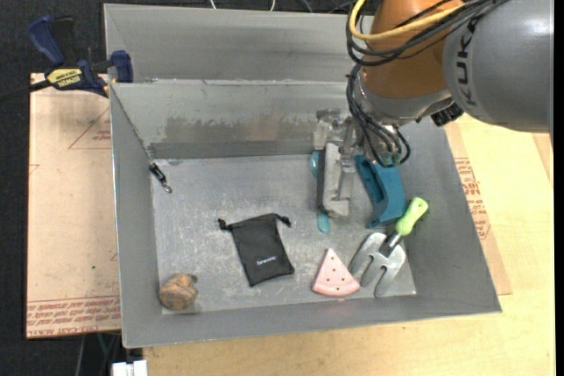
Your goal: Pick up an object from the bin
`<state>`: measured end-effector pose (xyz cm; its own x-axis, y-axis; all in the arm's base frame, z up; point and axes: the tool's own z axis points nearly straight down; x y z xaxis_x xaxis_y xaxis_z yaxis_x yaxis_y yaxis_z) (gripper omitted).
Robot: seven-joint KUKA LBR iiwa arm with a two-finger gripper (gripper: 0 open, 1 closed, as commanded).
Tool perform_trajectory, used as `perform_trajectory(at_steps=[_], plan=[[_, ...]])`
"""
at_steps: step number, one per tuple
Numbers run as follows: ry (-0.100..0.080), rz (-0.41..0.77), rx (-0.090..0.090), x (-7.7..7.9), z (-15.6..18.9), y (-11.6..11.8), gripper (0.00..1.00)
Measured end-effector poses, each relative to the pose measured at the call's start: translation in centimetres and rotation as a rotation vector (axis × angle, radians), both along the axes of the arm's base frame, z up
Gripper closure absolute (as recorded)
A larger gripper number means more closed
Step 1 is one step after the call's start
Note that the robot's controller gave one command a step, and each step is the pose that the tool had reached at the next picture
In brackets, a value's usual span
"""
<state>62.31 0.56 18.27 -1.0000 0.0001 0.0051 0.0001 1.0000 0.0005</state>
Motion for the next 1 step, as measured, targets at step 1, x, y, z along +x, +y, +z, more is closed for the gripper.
perform_trajectory(at_steps=[1], plan=[[-0.007, 0.000, 0.000, 0.13, 0.51, 0.00, 0.00]])
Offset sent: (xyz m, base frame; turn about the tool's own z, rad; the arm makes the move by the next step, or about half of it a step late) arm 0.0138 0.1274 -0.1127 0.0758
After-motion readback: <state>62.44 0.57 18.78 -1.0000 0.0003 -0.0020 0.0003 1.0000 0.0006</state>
